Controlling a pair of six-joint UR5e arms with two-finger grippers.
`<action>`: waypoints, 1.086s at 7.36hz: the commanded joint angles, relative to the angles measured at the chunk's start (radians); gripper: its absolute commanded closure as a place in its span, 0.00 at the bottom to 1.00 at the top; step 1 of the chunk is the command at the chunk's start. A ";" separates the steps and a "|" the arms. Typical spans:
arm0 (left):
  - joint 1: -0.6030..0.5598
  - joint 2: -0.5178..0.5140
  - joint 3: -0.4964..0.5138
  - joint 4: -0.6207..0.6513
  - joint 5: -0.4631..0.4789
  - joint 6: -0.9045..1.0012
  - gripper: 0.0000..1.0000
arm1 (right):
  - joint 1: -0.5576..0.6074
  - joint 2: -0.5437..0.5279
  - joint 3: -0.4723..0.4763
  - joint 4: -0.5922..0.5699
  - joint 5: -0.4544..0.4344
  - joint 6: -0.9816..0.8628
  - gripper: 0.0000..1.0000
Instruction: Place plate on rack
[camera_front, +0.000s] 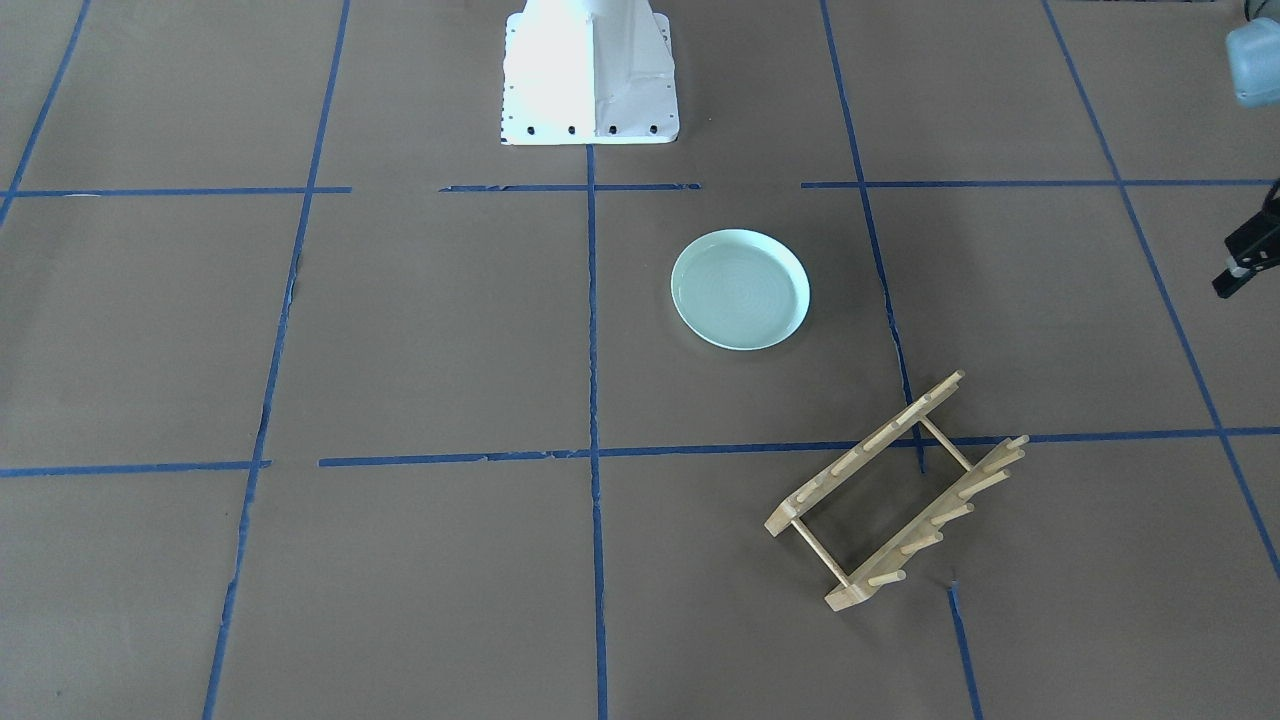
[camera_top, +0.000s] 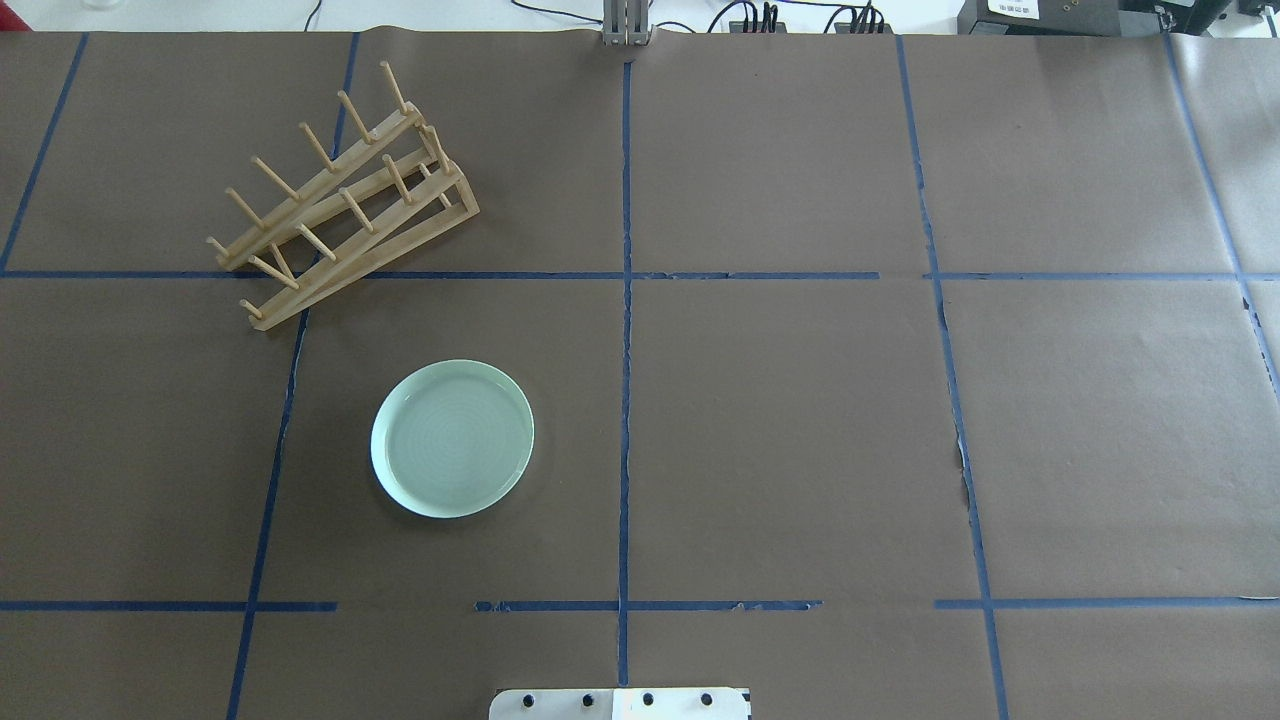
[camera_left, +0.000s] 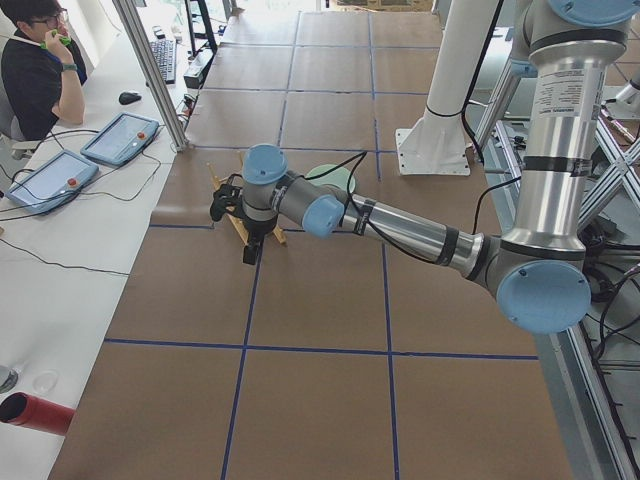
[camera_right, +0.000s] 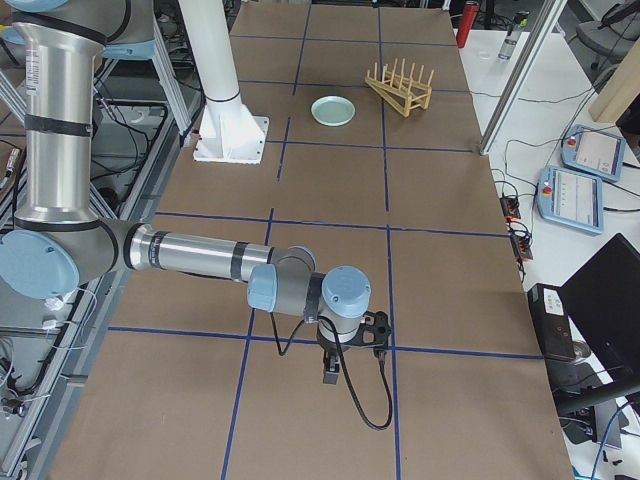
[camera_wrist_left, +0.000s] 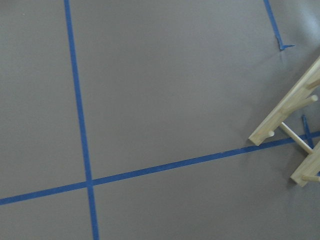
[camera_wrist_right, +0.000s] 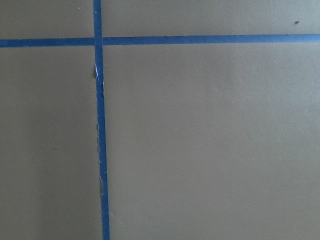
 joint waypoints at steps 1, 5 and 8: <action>0.211 -0.136 -0.041 0.009 0.079 -0.397 0.00 | -0.001 0.000 0.001 0.000 0.000 -0.001 0.00; 0.532 -0.517 0.086 0.345 0.255 -0.814 0.00 | -0.001 0.000 0.001 0.000 0.000 -0.001 0.00; 0.656 -0.638 0.245 0.345 0.306 -0.974 0.00 | 0.001 0.000 0.001 0.000 0.000 -0.001 0.00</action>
